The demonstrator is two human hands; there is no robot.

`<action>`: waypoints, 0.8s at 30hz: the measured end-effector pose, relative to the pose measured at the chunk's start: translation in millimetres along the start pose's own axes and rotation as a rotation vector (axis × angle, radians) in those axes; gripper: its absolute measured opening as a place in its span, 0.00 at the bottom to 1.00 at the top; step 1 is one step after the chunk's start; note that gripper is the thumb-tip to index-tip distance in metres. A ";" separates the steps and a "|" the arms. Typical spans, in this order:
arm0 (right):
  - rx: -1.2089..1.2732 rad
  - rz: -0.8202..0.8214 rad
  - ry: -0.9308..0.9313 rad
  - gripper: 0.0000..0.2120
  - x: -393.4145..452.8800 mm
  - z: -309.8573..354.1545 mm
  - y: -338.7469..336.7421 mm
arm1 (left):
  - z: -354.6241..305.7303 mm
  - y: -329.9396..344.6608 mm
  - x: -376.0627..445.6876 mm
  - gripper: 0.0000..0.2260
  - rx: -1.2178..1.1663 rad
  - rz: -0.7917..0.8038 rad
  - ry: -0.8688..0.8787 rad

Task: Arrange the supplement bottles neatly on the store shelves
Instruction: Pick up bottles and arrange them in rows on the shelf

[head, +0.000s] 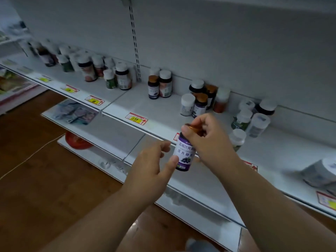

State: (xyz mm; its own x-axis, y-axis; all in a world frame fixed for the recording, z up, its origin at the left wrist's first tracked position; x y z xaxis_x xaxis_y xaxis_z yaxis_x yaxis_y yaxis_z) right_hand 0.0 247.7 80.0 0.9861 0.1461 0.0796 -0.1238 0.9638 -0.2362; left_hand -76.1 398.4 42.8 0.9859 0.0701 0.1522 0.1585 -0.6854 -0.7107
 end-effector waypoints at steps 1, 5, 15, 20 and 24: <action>-0.033 -0.009 0.002 0.11 5.7 -2.4 2.3 | 5.1 0.3 7.9 0.28 -0.005 0.018 0.003; -0.149 -0.039 0.025 0.11 36.0 -20.1 4.8 | 20.1 12.4 48.1 0.25 -0.027 0.060 0.007; -0.165 -0.174 0.073 0.11 124.7 -27.5 7.7 | 52.2 3.8 138.4 0.21 0.033 0.139 0.067; -0.317 -0.234 0.068 0.13 141.7 -38.7 19.3 | 61.8 10.2 178.5 0.18 0.029 0.225 0.178; -0.478 -0.244 0.062 0.15 140.0 -50.5 31.1 | 72.2 25.2 200.3 0.18 0.079 0.303 0.281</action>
State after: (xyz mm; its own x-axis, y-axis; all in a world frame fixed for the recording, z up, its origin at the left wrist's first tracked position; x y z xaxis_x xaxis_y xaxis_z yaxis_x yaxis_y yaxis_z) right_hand 139.9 286.9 34.8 0.9864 -0.0967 0.1333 0.1598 0.7572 -0.6334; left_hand 129.3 447.5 5.8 0.9370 -0.3341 0.1024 -0.1214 -0.5861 -0.8011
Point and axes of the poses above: each hand's wrist, its own x-axis towards the middle knuckle, its own y-axis out of the palm, z = x × y, the point moved 5 cm from there along x, towards the middle knuckle, and after that the axes turned 6 degrees about x, right-handed, at the moved point
